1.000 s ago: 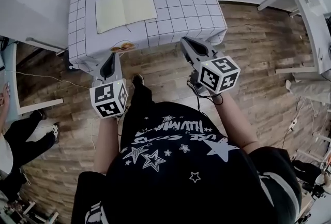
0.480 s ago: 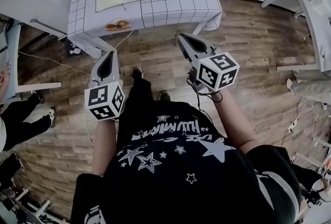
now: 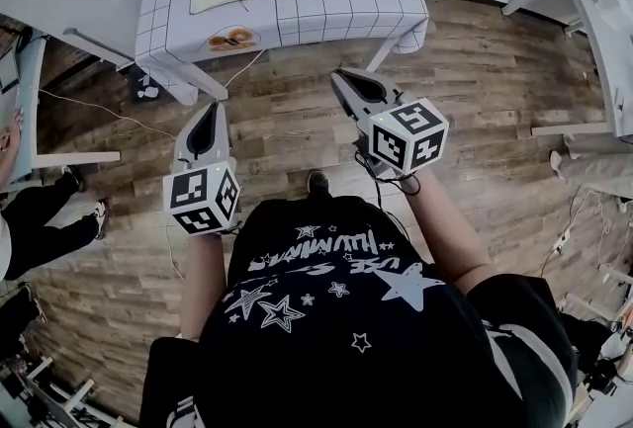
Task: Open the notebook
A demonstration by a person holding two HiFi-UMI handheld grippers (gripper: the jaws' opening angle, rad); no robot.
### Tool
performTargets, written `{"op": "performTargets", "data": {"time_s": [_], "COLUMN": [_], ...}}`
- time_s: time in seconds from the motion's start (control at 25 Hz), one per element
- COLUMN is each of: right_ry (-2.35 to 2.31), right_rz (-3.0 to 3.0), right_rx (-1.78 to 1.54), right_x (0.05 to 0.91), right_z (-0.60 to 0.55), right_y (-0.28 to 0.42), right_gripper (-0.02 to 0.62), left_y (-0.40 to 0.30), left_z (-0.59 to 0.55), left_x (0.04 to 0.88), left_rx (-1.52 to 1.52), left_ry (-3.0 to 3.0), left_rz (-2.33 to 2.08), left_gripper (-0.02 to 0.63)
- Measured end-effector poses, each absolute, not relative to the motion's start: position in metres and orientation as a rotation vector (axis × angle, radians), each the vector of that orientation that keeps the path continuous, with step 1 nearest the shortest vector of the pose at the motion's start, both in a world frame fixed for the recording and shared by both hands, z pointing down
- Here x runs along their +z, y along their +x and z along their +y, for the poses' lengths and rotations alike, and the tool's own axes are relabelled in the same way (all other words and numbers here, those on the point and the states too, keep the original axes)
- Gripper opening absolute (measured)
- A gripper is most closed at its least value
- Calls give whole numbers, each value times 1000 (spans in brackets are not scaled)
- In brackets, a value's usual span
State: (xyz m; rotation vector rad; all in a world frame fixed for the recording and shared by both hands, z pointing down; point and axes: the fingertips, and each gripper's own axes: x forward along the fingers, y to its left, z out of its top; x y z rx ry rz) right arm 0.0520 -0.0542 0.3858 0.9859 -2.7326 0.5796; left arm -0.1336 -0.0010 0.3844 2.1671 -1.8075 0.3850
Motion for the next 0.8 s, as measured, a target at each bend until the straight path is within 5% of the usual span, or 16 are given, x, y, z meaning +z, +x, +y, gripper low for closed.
{"op": "performTargets", "data": {"time_s": [0.8], "right_ry": [958], "right_rz": [-2684], "right_rx": [484], "right_x": [372], "right_z": [83], "right_y": [-25], "right_gripper": [17], "left_y": [-174], "left_z": [115], "left_x": [365], "left_rx": [278], "left_ry": [2260], "left_rz": [-1711], "left_gripper": [11]}}
